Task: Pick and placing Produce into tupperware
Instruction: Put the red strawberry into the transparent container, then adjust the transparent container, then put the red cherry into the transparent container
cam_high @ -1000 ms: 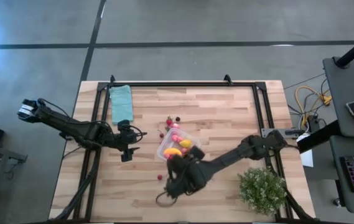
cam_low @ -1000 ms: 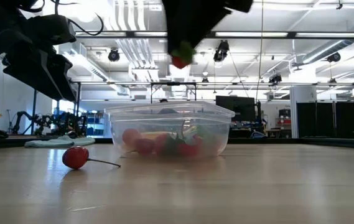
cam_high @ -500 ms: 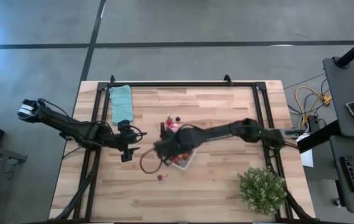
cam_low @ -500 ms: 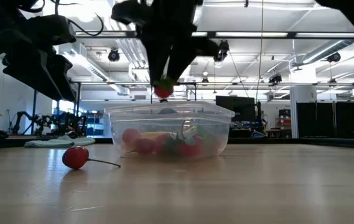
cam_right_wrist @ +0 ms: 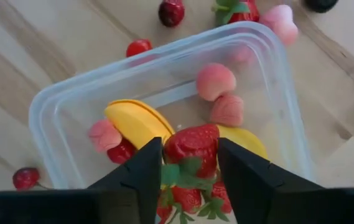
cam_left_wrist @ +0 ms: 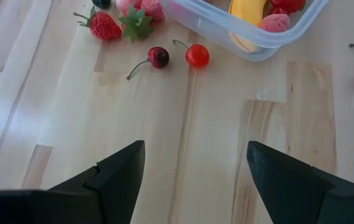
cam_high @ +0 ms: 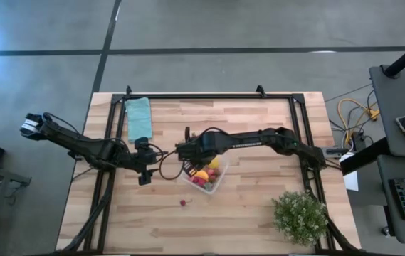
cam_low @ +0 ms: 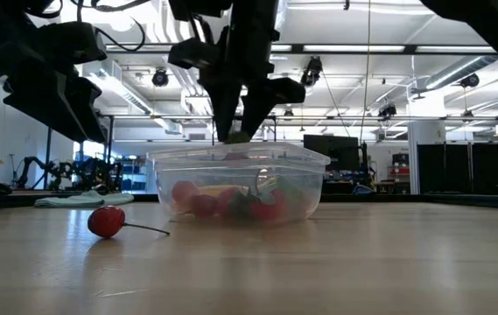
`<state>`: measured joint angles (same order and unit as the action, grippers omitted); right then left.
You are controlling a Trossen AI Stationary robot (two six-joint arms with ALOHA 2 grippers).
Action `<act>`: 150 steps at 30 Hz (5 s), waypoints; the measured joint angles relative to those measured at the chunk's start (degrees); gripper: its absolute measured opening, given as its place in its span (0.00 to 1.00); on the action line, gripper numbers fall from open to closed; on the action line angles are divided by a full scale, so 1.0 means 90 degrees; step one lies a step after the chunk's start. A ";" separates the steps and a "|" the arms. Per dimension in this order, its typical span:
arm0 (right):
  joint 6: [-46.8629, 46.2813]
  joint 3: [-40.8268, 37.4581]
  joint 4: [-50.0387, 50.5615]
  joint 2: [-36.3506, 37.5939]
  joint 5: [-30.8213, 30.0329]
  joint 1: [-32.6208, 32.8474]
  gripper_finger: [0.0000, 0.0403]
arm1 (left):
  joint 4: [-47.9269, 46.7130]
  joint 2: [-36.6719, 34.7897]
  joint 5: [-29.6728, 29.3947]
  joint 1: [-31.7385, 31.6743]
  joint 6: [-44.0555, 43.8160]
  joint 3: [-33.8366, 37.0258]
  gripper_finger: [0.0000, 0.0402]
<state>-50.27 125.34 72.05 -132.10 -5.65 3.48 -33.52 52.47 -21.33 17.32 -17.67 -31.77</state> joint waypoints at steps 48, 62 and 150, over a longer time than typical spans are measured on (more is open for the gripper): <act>-0.4468 -0.0362 0.1997 0.1958 -0.4329 0.2166 0.38 | 0.4227 0.1456 0.0451 -0.0521 0.0833 0.0978 0.48; -0.4749 -0.0699 0.1997 0.1958 -0.4187 0.2368 0.22 | 0.5122 0.2747 0.0515 -0.0527 0.0840 0.0573 0.23; -0.4426 -0.1743 0.1993 0.1955 -0.2213 0.3540 0.64 | 0.4434 0.3985 0.1555 0.1240 -0.0335 -0.0889 0.50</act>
<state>-90.10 109.65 89.98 -114.50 -25.56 35.35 6.39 88.33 -7.34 28.49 -20.69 -39.77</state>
